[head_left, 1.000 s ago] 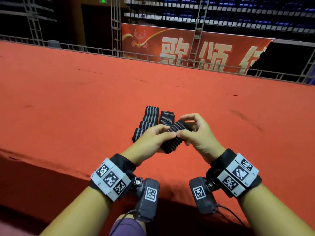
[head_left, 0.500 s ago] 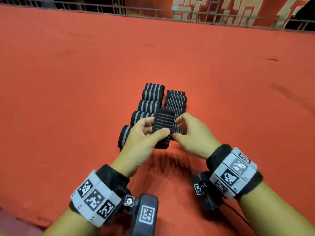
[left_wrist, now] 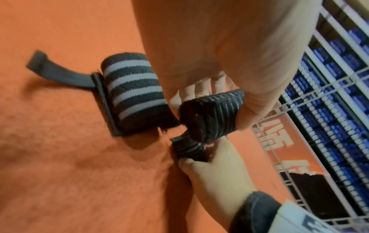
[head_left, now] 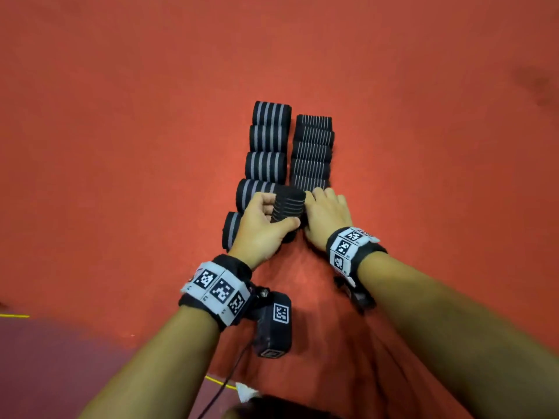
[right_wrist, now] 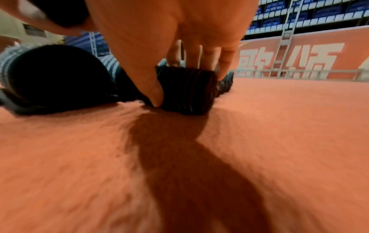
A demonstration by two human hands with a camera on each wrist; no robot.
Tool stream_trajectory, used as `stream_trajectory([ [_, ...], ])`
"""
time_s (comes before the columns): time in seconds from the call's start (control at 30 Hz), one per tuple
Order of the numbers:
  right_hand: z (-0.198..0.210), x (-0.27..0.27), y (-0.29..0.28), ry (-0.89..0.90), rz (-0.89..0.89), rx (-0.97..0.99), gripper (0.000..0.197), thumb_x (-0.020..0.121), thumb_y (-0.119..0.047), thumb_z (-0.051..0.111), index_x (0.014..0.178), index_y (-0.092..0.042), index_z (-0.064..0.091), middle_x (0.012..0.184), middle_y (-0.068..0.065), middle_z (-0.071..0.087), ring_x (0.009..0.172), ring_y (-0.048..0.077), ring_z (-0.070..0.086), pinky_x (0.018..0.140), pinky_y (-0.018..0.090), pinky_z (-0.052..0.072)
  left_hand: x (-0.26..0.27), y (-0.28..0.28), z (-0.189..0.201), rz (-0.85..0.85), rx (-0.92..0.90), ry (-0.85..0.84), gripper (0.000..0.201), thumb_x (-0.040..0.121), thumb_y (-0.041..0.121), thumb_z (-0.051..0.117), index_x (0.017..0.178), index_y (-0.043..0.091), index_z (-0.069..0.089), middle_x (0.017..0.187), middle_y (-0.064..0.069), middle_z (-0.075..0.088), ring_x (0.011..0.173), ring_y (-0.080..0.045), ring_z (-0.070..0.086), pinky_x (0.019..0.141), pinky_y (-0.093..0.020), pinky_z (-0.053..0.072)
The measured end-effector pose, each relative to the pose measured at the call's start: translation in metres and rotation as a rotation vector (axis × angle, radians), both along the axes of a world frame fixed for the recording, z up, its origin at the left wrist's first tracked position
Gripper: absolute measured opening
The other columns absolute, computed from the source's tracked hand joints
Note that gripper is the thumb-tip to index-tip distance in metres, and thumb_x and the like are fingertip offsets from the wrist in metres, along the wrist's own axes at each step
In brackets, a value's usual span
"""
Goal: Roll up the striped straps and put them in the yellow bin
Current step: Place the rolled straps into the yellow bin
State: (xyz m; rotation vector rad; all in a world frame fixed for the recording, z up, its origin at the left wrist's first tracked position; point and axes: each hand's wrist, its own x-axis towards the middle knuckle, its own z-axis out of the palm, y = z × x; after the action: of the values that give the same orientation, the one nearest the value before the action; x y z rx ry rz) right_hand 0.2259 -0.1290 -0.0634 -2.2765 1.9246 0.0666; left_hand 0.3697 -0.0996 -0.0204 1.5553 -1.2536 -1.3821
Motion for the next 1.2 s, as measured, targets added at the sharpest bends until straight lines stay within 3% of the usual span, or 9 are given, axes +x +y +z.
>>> stream_trajectory([
  [0.13,0.018,-0.015,0.020,-0.209,-0.121,0.076,0.044,0.078,-0.027,0.065,0.116,-0.017,0.045,0.115,0.003,0.054,0.107,0.028,0.047,0.087,0.040,0.036,0.006,0.009,0.009,-0.086,0.021,-0.157,0.037,0.079,0.009,0.075,0.103,0.022,0.051,0.092,0.002,0.064,0.079,-0.013,0.063,0.074,-0.032,0.054],
  [0.27,0.048,-0.042,0.053,-0.491,-0.335,0.090,0.045,0.073,-0.028,0.068,0.112,-0.016,0.049,0.110,0.003,0.056,0.104,0.026,0.046,0.088,0.037,0.039,-0.002,0.017,0.030,-0.274,-0.086,-0.377,0.048,0.078,0.016,0.072,0.121,0.026,0.055,0.106,0.009,0.067,0.096,-0.009,0.064,0.089,-0.034,0.052],
  [0.4,0.085,-0.088,0.091,-0.610,-0.461,0.021,0.043,0.073,-0.026,0.067,0.114,-0.014,0.057,0.103,0.002,0.052,0.100,0.024,0.044,0.088,0.033,0.035,-0.047,0.021,0.063,-0.462,-0.148,-0.486,0.051,0.074,0.023,0.069,0.121,0.029,0.053,0.110,0.007,0.065,0.101,-0.013,0.062,0.092,-0.039,0.051],
  [0.53,0.124,-0.155,0.140,-0.705,-0.620,-0.028,0.036,0.071,-0.024,0.067,0.104,-0.018,0.054,0.090,-0.002,0.048,0.089,0.021,0.044,0.073,0.032,0.034,-0.125,0.033,0.093,-0.668,-0.263,-0.568,0.054,0.073,0.016,0.071,0.123,0.024,0.053,0.114,0.002,0.062,0.105,-0.020,0.059,0.091,-0.035,0.047],
  [0.67,0.148,-0.236,0.216,-0.828,-0.852,-0.032,0.032,0.070,-0.019,0.064,0.094,-0.023,0.044,0.068,-0.003,0.052,0.062,0.020,0.053,0.054,0.032,0.041,-0.230,0.065,0.113,-0.946,-0.411,-0.617,0.055,0.073,0.016,0.069,0.124,0.028,0.053,0.109,0.004,0.059,0.103,-0.022,0.057,0.084,-0.038,0.047],
  [0.8,0.150,-0.310,0.316,-0.841,-1.105,-0.121,0.029,0.071,-0.016,0.062,0.092,-0.021,0.042,0.067,-0.003,0.051,0.060,0.019,0.049,0.056,0.036,0.040,-0.342,0.129,0.114,-1.250,-0.503,-0.569,0.055,0.074,0.018,0.068,0.125,0.032,0.052,0.106,0.005,0.057,0.102,-0.022,0.057,0.083,-0.038,0.047],
  [0.9,0.137,-0.350,0.392,-0.797,-1.278,-0.136,0.029,0.071,-0.027,0.058,0.092,-0.021,0.039,0.072,-0.002,0.053,0.067,0.025,0.050,0.059,0.038,0.039,-0.416,0.187,0.102,-1.463,-0.567,-0.533,0.057,0.073,0.020,0.065,0.126,0.031,0.052,0.107,0.004,0.057,0.104,-0.025,0.057,0.087,-0.040,0.047],
  [1.03,0.114,-0.383,0.476,-0.807,-1.549,-0.157,0.025,0.072,-0.031,0.052,0.091,-0.023,0.037,0.075,0.002,0.057,0.074,0.031,0.056,0.064,0.042,0.044,-0.493,0.262,0.080,-1.709,-0.618,-0.513,0.058,0.074,0.019,0.064,0.129,0.033,0.051,0.109,0.005,0.056,0.107,-0.024,0.056,0.092,-0.041,0.045],
  [1.2,0.083,-0.405,0.544,-0.859,-1.757,-0.219,0.028,0.077,-0.032,0.050,0.102,-0.022,0.041,0.076,0.000,0.059,0.072,0.026,0.057,0.062,0.040,0.044,-0.559,0.327,0.047,-1.930,-0.747,-0.526,0.060,0.075,0.020,0.064,0.132,0.033,0.050,0.112,0.004,0.058,0.109,-0.025,0.056,0.093,-0.039,0.045],
])
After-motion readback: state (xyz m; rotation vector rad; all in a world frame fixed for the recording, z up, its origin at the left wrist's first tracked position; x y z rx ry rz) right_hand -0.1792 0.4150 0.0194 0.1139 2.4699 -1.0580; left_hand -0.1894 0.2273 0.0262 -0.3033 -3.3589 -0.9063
